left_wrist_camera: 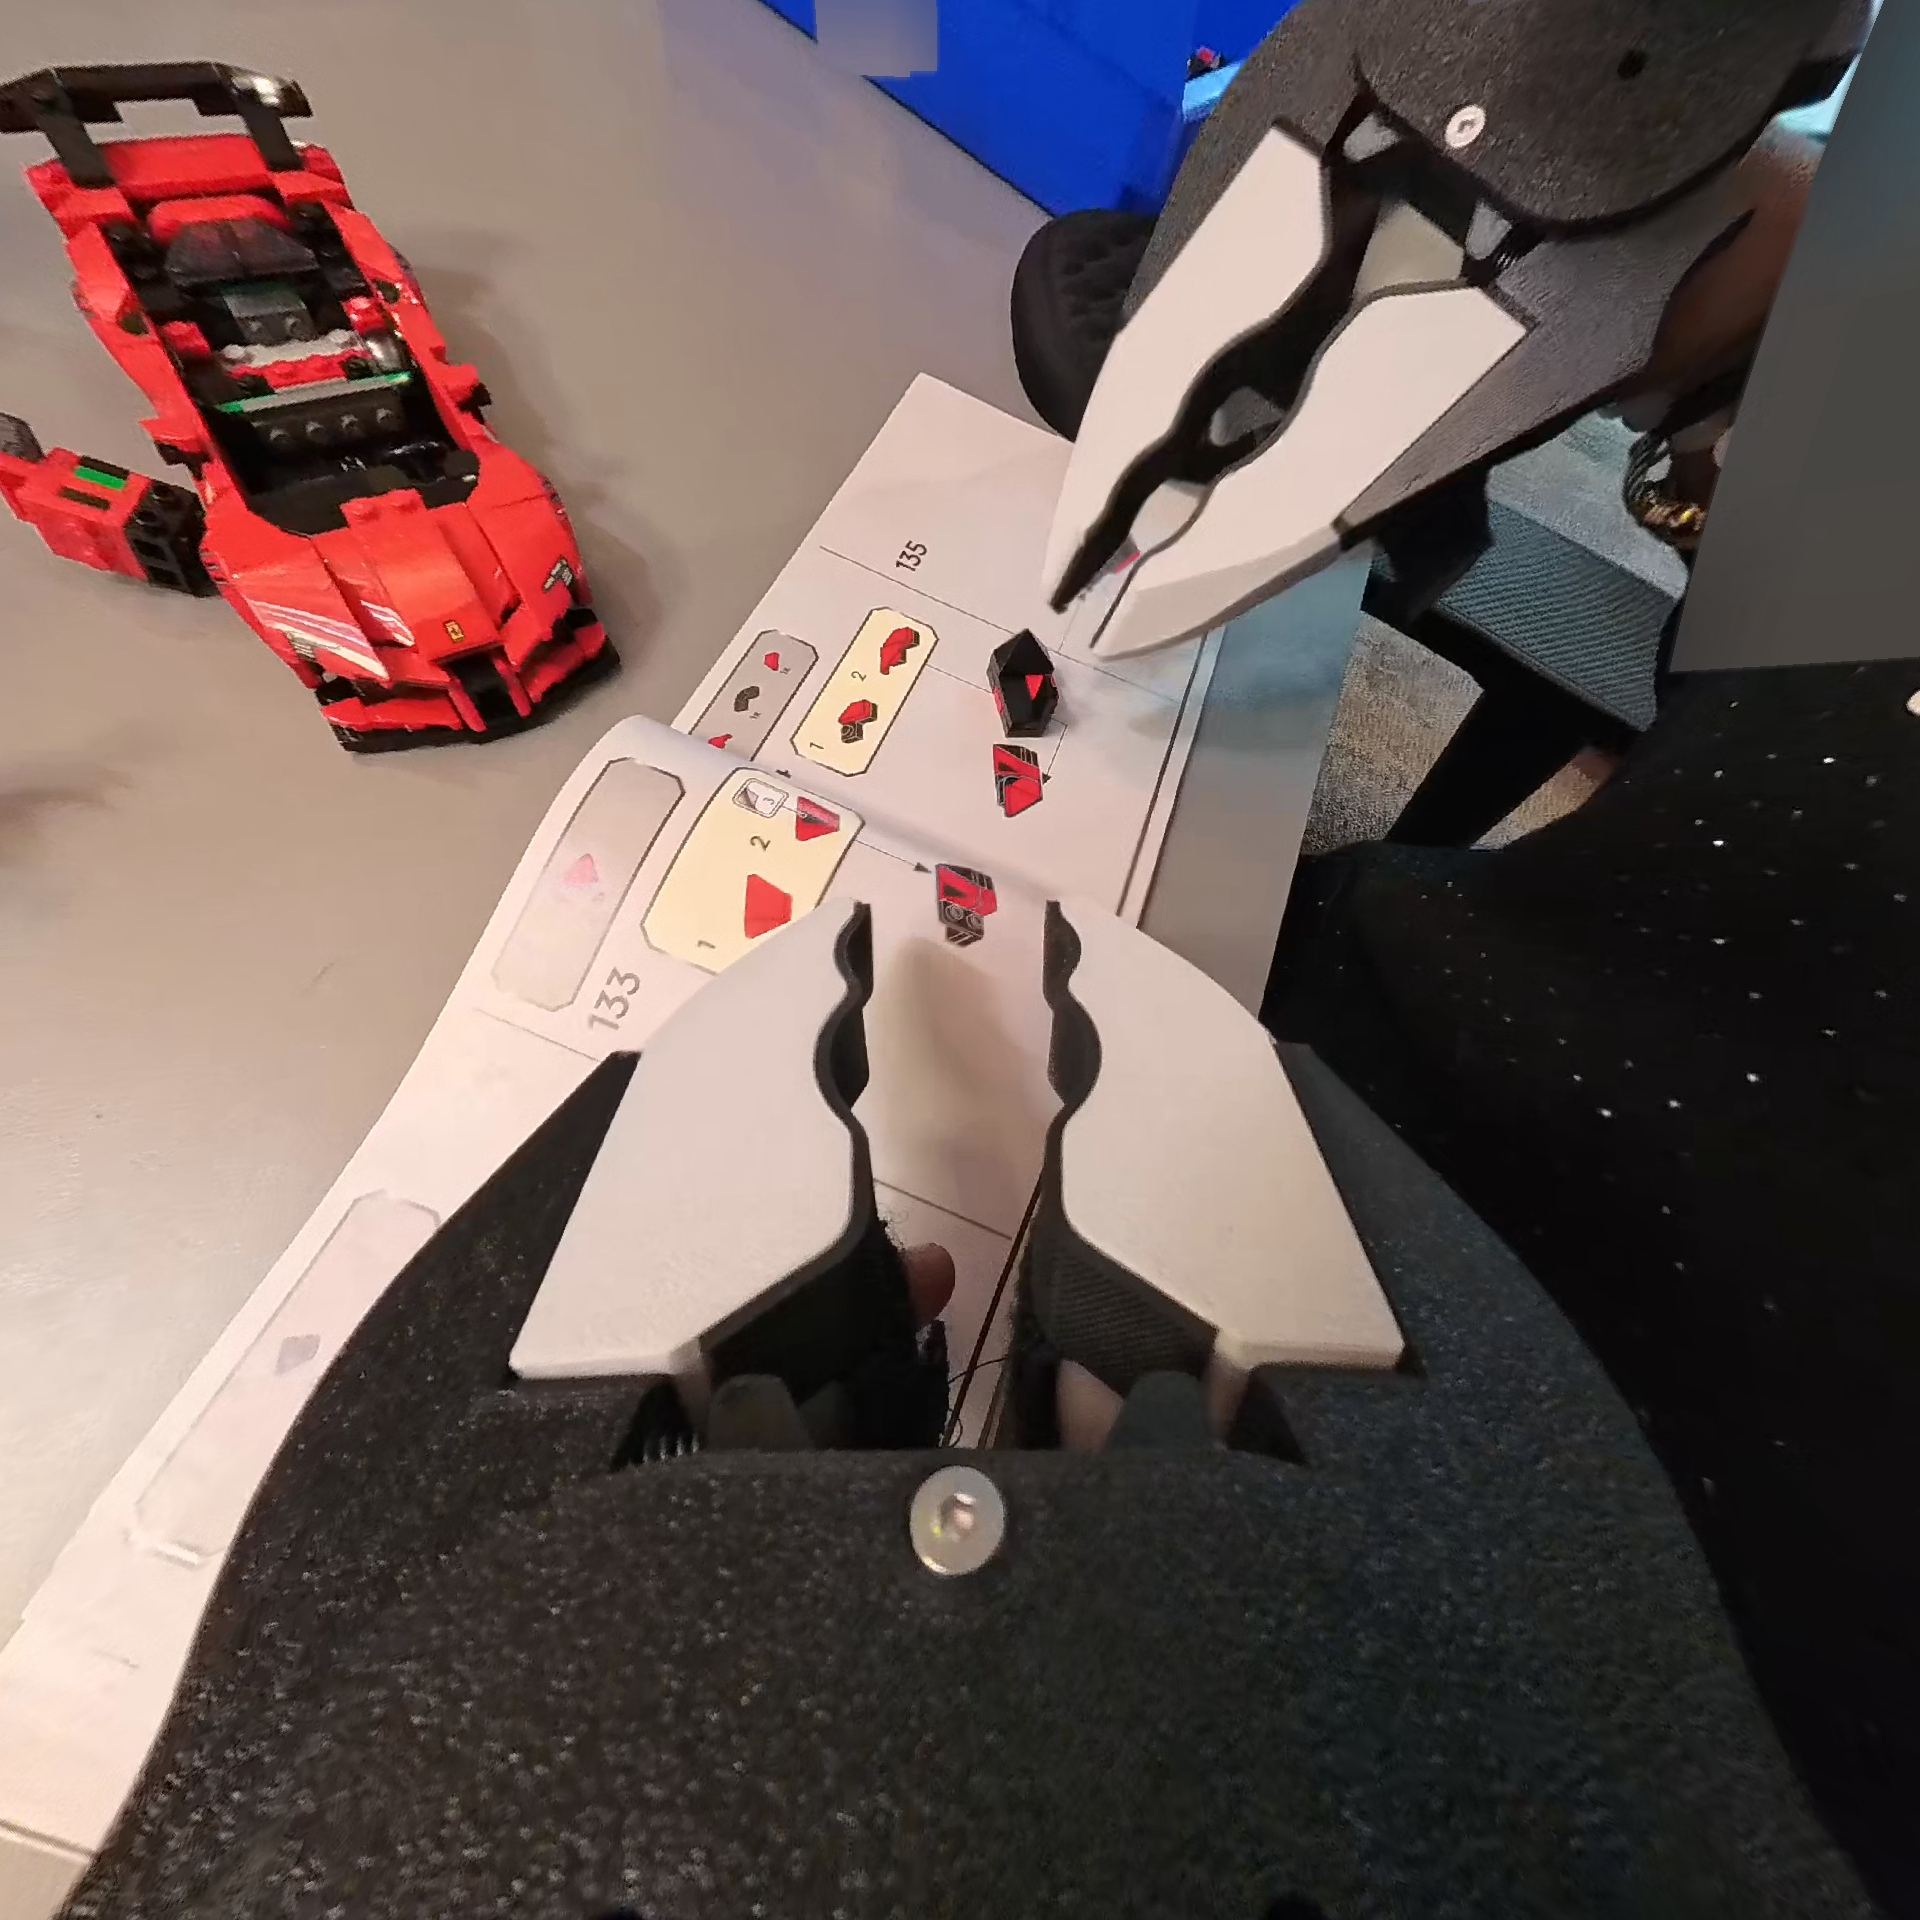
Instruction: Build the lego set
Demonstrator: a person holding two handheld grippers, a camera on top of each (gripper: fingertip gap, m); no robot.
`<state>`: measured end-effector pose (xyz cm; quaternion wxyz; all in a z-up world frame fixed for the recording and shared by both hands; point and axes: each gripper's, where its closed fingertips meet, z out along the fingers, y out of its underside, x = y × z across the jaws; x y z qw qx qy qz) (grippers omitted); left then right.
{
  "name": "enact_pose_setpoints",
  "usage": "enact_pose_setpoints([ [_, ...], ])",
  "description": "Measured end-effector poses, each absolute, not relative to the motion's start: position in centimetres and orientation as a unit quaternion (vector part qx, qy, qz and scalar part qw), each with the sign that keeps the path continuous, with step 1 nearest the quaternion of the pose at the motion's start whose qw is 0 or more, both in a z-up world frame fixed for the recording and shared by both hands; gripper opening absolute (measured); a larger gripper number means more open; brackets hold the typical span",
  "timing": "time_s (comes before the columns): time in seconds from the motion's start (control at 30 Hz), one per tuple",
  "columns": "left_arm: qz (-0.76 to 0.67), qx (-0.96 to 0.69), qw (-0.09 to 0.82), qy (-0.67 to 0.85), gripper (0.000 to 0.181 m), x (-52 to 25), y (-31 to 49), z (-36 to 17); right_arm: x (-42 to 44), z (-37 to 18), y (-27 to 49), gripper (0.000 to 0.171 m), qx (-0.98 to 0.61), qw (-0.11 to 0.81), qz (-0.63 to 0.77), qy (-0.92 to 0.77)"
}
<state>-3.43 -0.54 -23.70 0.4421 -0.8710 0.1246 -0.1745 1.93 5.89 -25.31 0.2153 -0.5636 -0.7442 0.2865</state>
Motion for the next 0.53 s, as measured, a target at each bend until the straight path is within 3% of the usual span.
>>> enact_pose_setpoints([
  [0.53,-0.182,-0.868,0.445,0.122,0.016,-3.9,-0.9,-23.8,2.4,-26.3,5.8,0.0,-0.58,0.186,0.278,-0.743],
])
